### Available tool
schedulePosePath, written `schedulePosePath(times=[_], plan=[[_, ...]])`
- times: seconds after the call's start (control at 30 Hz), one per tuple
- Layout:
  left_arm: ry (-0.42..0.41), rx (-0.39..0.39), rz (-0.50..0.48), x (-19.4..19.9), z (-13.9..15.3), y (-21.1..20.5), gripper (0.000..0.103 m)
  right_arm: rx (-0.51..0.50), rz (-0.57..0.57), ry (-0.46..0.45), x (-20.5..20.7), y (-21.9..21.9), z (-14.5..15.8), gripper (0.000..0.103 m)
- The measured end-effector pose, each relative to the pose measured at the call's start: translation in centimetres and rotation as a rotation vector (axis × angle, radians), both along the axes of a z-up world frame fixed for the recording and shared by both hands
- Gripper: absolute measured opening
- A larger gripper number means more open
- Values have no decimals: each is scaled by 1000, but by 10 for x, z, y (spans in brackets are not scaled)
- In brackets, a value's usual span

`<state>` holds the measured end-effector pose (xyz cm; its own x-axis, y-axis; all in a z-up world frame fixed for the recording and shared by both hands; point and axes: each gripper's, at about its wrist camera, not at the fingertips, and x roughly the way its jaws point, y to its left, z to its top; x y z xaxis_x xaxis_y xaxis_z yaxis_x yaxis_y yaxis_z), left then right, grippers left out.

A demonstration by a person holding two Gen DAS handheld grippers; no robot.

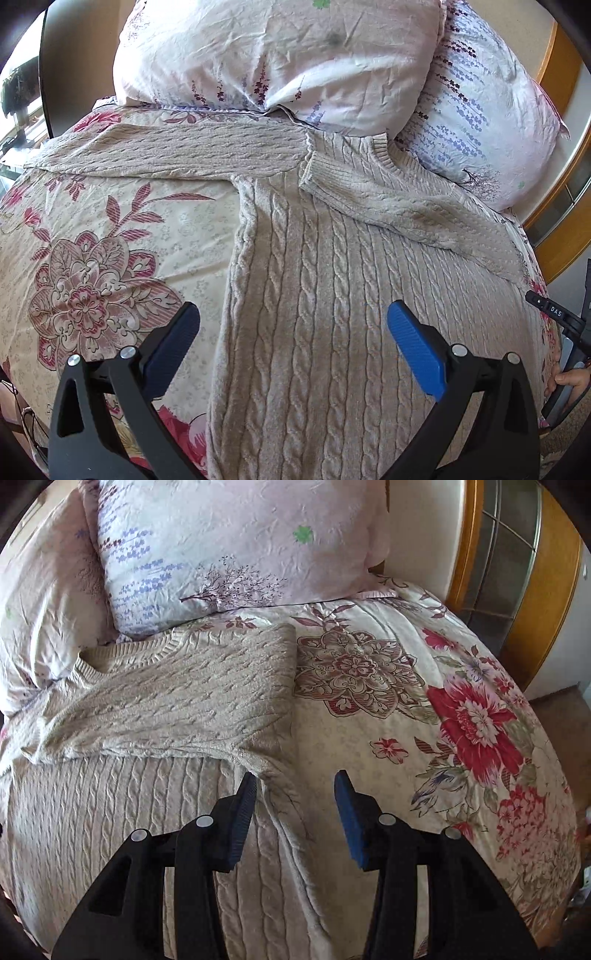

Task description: Fold small clothes

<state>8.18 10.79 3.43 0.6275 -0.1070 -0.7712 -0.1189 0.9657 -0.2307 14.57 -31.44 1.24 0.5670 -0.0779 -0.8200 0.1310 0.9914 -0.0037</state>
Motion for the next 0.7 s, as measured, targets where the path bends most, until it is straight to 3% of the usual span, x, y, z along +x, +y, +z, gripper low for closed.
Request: schedulePosePath(times=[0.1, 0.2, 0.33, 0.37, 0.47, 0.7], plan=[[-1, -2, -13, 3, 0, -6, 101, -72, 60, 29, 12, 13, -5, 37], [-6, -5, -23, 4, 1, -11, 101, -185, 128, 47, 21, 30, -9, 36], [-6, -11, -26, 6, 0, -14, 101, -235, 182, 58, 24, 39, -12, 35], [-7, -13, -25, 7, 0, -15, 101, -238, 182, 60, 24, 39, -13, 31], [-1, -23, -27, 10, -2, -17, 101, -215, 130, 59, 26, 29, -13, 13], [-4, -31, -53, 15, -2, -25, 101, -40, -116, 23, 18, -15, -7, 10]])
